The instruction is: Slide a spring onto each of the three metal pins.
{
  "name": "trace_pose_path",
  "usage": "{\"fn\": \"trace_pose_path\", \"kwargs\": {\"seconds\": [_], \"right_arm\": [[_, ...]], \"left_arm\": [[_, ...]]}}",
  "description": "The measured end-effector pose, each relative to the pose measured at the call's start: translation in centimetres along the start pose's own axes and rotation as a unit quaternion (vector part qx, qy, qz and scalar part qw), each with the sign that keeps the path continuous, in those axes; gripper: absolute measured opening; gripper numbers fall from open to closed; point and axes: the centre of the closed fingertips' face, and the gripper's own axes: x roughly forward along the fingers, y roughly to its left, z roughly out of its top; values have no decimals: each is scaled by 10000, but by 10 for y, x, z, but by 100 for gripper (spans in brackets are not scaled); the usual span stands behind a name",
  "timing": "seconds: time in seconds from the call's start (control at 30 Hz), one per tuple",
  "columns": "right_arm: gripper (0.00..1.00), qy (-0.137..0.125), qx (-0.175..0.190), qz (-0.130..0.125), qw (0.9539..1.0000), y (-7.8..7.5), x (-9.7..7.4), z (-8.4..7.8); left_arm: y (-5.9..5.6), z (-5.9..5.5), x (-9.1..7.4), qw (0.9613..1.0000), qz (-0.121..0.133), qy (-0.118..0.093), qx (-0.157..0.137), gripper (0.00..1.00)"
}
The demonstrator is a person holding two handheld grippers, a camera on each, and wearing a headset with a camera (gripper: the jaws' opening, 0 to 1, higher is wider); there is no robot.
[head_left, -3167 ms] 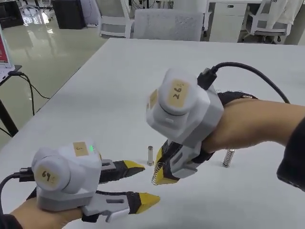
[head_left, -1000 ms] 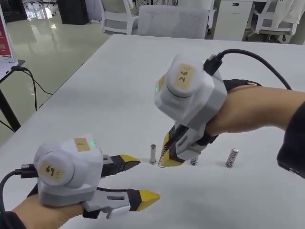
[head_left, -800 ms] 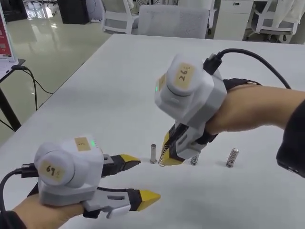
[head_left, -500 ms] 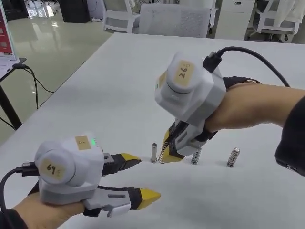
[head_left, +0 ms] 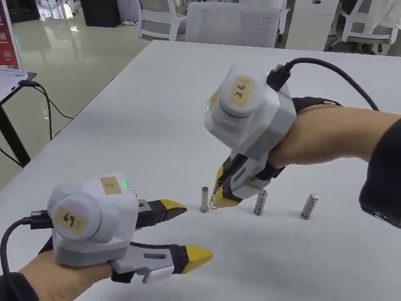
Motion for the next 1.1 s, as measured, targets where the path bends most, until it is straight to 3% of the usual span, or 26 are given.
{"fn": "trace_pose_path", "kwargs": {"seconds": [0.67, 1.1], "right_arm": [[8, 26, 43, -105, 9999, -18, 5, 2], [8, 61, 11, -280, 9996, -38, 12, 4]], "left_arm": [[2, 1, 1, 10000, 19, -23, -18, 44], [1, 2, 1, 10000, 27, -22, -28, 44]]}}
